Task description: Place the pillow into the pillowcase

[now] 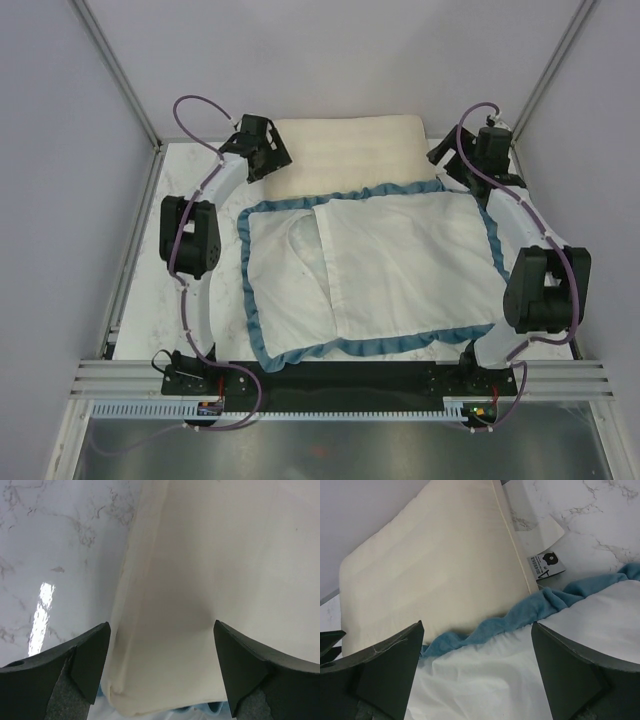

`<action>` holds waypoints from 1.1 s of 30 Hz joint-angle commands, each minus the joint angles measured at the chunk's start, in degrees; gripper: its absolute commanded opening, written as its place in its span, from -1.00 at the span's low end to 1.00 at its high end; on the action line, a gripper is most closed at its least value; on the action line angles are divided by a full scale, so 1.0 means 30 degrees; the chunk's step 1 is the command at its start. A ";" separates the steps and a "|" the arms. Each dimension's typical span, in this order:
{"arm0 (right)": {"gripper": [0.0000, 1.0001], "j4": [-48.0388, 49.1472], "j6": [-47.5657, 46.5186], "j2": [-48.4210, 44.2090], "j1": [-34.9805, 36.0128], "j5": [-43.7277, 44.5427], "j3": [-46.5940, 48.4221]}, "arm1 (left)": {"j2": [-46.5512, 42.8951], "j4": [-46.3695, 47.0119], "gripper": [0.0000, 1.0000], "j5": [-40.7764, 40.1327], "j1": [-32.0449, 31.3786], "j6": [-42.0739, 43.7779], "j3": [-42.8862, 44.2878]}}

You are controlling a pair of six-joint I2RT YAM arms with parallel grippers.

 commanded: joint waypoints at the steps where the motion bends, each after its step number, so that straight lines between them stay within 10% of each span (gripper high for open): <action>1: 0.95 0.1017 -0.0544 0.1872 -0.0029 0.0462 0.1965 | 0.2016 0.0044 0.82 0.1470 0.0090 -0.0086 0.2695; 6: 0.94 0.1220 -0.0399 0.3578 0.0000 0.0200 0.3401 | 0.5879 0.0073 -0.10 0.5482 0.0821 -0.1840 0.6649; 8: 0.94 0.1338 -0.0340 0.3960 -0.0029 0.0053 0.3550 | 0.6473 0.0074 -0.94 0.5720 0.1258 -0.2195 0.8028; 17: 0.94 0.1631 -0.0311 0.3903 0.0000 -0.0240 0.3580 | -0.0164 0.0486 -0.95 -0.1093 0.6121 -0.4595 0.2240; 18: 0.93 0.1661 -0.0281 0.3815 0.0000 -0.0270 0.3493 | -0.1074 0.0164 -0.88 -0.2382 0.6385 -0.4976 0.1419; 21: 0.93 0.1837 -0.0164 0.3463 0.0000 -0.0445 0.3229 | -0.4678 -0.0308 0.76 -0.6049 0.7120 -0.6063 -0.1658; 22: 0.93 0.1866 -0.0135 0.3231 0.0000 -0.0591 0.3141 | -0.5411 -0.0250 0.99 -0.6869 0.7092 -0.5889 -0.2419; 27: 0.93 0.2101 -0.0017 0.2497 0.0088 -0.0914 0.2321 | -0.6095 -0.0306 0.99 -0.4742 0.5953 -0.1189 -0.0967; 33: 0.93 0.1721 0.0041 0.1356 0.0293 -0.1032 0.1677 | -0.3991 -0.1856 0.99 -0.5794 -0.1069 0.2871 0.2664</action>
